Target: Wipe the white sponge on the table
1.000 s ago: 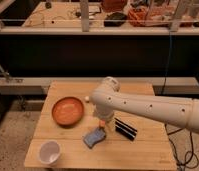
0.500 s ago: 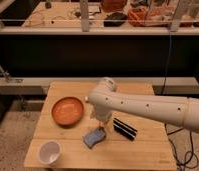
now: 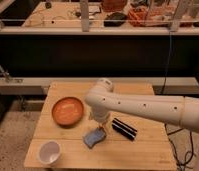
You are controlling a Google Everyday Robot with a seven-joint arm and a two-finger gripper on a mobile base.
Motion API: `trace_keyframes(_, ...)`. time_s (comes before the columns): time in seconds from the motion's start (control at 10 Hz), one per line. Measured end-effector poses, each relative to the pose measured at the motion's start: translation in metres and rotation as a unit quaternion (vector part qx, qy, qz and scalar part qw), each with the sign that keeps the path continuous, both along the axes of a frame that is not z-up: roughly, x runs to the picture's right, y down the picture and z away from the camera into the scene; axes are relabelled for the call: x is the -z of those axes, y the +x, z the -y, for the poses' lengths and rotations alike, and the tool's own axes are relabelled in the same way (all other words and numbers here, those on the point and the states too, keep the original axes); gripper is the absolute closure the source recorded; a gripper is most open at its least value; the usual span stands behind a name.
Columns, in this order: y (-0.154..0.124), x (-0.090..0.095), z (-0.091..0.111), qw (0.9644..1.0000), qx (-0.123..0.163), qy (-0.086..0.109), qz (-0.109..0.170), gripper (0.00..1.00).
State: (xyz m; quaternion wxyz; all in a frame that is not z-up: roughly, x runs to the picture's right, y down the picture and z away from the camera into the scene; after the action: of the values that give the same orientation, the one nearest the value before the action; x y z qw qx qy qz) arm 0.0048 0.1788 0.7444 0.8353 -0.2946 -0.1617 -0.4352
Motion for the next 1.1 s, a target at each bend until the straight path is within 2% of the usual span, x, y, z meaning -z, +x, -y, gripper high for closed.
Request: trace_keyframes(1.1,-0.012,0.000,-0.024,0.9982,0.044,-0.007,0.040,0.20)
